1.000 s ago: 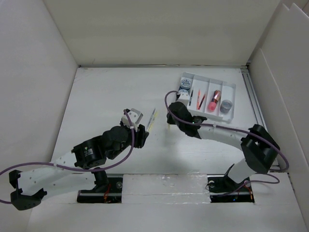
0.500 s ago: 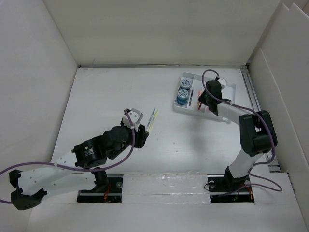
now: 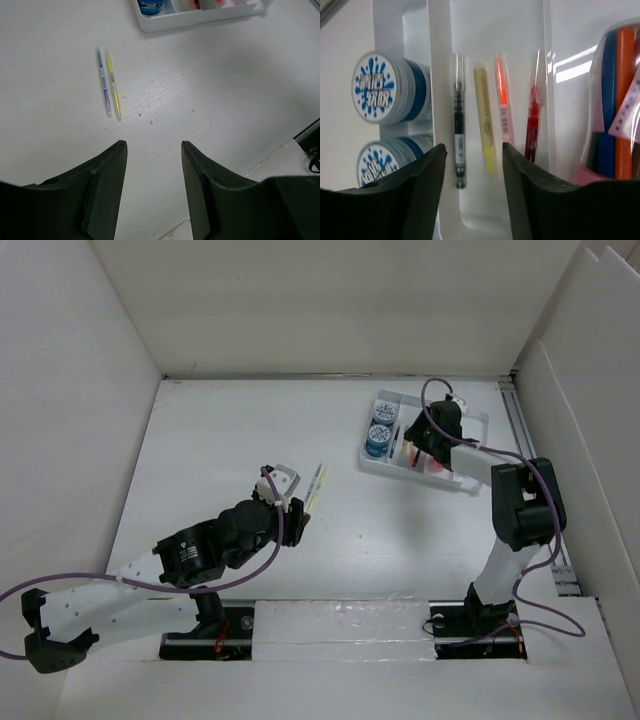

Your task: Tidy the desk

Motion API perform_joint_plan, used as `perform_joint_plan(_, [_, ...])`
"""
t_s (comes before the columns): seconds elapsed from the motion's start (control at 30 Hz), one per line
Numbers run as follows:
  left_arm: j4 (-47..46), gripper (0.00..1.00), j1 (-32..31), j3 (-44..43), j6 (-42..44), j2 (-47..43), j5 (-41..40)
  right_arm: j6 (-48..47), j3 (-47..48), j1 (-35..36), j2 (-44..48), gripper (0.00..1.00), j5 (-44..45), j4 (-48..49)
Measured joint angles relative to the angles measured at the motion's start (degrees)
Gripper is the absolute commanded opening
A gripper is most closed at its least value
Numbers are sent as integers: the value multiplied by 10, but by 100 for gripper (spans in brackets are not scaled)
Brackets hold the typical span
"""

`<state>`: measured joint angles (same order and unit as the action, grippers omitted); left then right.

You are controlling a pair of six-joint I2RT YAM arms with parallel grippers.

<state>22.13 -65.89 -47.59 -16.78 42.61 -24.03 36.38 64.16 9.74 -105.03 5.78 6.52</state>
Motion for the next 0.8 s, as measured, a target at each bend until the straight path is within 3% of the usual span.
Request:
perform_joint_plan(0.07, [0, 43, 0, 0, 0, 1, 0, 2, -30, 13, 23, 44, -2, 9])
perform_joint_plan(0.1, [0, 43, 0, 0, 0, 1, 0, 3, -47, 23, 39, 28, -2, 16])
perform_joint_plan(0.2, [0, 43, 0, 0, 0, 1, 0, 5, -78, 76, 85, 0, 9, 28])
perform_joint_plan(0.4, [0, 44, 0, 0, 0, 0, 0, 3, -90, 262, 115, 1, 52, 86])
perform_joint_plan(0.53, [0, 44, 0, 0, 0, 0, 0, -5, -83, 371, 80, 26, 114, 89])
perform_joint_plan(0.7, [0, 43, 0, 0, 0, 0, -3, -4, -69, 424, 12, 41, 170, 69])
perform_joint_plan(0.8, [1, 44, 0, 0, 0, 0, -4, -1, -69, 424, -3, 42, 190, 55])
